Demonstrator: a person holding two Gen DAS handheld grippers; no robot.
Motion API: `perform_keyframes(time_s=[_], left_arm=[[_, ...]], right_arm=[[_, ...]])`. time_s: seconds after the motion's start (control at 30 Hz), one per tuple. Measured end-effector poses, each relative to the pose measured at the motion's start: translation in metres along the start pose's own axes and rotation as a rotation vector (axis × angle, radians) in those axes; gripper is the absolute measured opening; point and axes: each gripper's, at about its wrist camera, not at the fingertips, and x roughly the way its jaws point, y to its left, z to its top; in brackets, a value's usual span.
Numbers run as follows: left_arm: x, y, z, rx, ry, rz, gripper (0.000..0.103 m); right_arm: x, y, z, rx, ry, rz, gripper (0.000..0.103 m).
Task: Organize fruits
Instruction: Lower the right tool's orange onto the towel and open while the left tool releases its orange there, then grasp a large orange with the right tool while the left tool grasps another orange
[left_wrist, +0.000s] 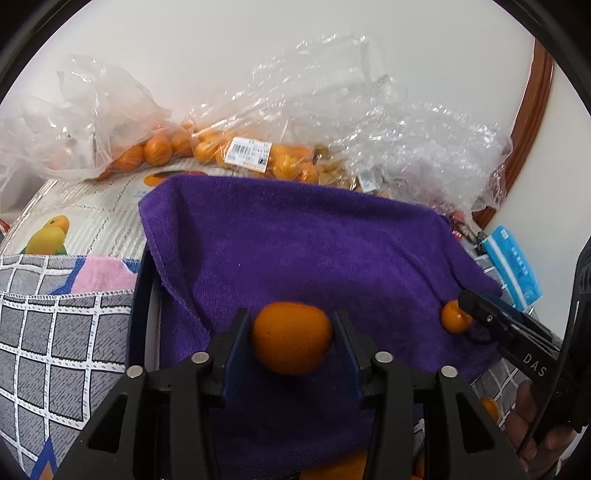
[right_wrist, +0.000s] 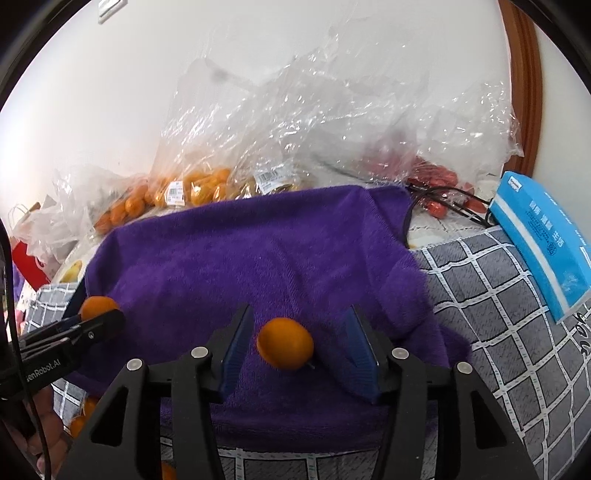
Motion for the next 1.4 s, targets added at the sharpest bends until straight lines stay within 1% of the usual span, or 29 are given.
perform_keyframes(time_s=[0.03, 0.07, 0.13, 0.17, 0.27, 0.37, 0.4, 0.5, 0.53, 0.63, 0.7, 0.77, 0.83, 0.93, 1.0, 1.03, 1.1, 1.13, 1.17, 1.23, 1.27, 1.4], left_arm=[[-0.004, 0.001, 0.0, -0.004, -0.018, -0.001, 0.051], [-0.007, 0.001, 0.001, -0.009, -0.034, -0.001, 0.054], [-0.013, 0.002, 0.002, -0.021, -0.064, -0.009, 0.056], [-0.017, 0.003, 0.003, -0.029, -0.081, -0.01, 0.056], [-0.024, 0.008, 0.004, -0.056, -0.132, 0.023, 0.056], [-0.028, 0.01, 0.006, -0.066, -0.149, 0.022, 0.056], [-0.03, 0.01, 0.006, -0.067, -0.16, 0.028, 0.056], [-0.035, 0.009, 0.006, -0.063, -0.187, 0.049, 0.056], [-0.035, 0.009, 0.007, -0.067, -0.188, 0.046, 0.056], [-0.034, 0.012, 0.008, -0.093, -0.166, 0.025, 0.056], [-0.033, 0.014, 0.009, -0.106, -0.149, 0.019, 0.056], [-0.033, 0.017, 0.009, -0.113, -0.147, 0.026, 0.056], [-0.034, 0.021, 0.009, -0.122, -0.154, 0.035, 0.056], [-0.036, 0.027, 0.008, -0.133, -0.168, 0.046, 0.058], [-0.036, 0.028, 0.007, -0.137, -0.177, 0.062, 0.058], [-0.036, 0.029, 0.007, -0.137, -0.179, 0.067, 0.058], [-0.035, 0.029, 0.007, -0.132, -0.181, 0.071, 0.058], [-0.035, 0.028, 0.006, -0.123, -0.182, 0.075, 0.058], [-0.035, 0.027, 0.006, -0.119, -0.187, 0.082, 0.058], [-0.037, 0.025, 0.005, -0.112, -0.201, 0.076, 0.058], [-0.038, 0.024, 0.005, -0.107, -0.203, 0.067, 0.058], [-0.045, 0.019, 0.003, -0.082, -0.225, 0.051, 0.058]], right_arm=[[-0.001, 0.0, 0.0, 0.003, -0.004, -0.002, 0.059], [-0.002, 0.0, 0.001, 0.002, -0.007, -0.002, 0.06], [-0.003, 0.001, 0.001, -0.011, -0.008, -0.003, 0.06], [-0.004, 0.001, 0.001, -0.015, -0.01, -0.004, 0.06], [-0.007, 0.003, -0.002, -0.024, -0.038, -0.023, 0.06], [-0.012, 0.007, -0.003, -0.056, -0.071, -0.063, 0.06], [-0.014, 0.008, -0.002, -0.064, -0.078, -0.06, 0.06], [-0.026, 0.008, 0.003, -0.037, -0.11, -0.08, 0.06], [-0.032, 0.008, 0.005, -0.022, -0.116, -0.075, 0.06], [-0.046, 0.01, 0.007, -0.016, -0.077, -0.052, 0.06], [-0.052, 0.01, 0.002, -0.015, -0.036, -0.043, 0.066], [-0.057, 0.008, -0.009, -0.011, 0.009, -0.02, 0.067], [-0.06, 0.007, -0.021, -0.005, 0.035, -0.025, 0.067], [-0.062, 0.004, -0.044, -0.002, 0.092, -0.001, 0.067], [-0.063, 0.003, -0.057, 0.006, 0.11, 0.025, 0.065], [-0.061, 0.005, -0.064, 0.004, 0.121, 0.043, 0.062], [-0.055, 0.009, -0.072, -0.011, 0.144, 0.049, 0.056], [-0.05, 0.012, -0.076, -0.024, 0.151, 0.042, 0.048], [-0.046, 0.013, -0.078, -0.027, 0.153, 0.023, 0.035], [-0.049, 0.015, -0.078, -0.018, 0.12, -0.023, 0.035], [-0.05, 0.013, -0.078, -0.012, 0.11, -0.025, 0.035], [-0.06, 0.004, -0.078, 0.036, 0.05, 0.012, 0.035]])
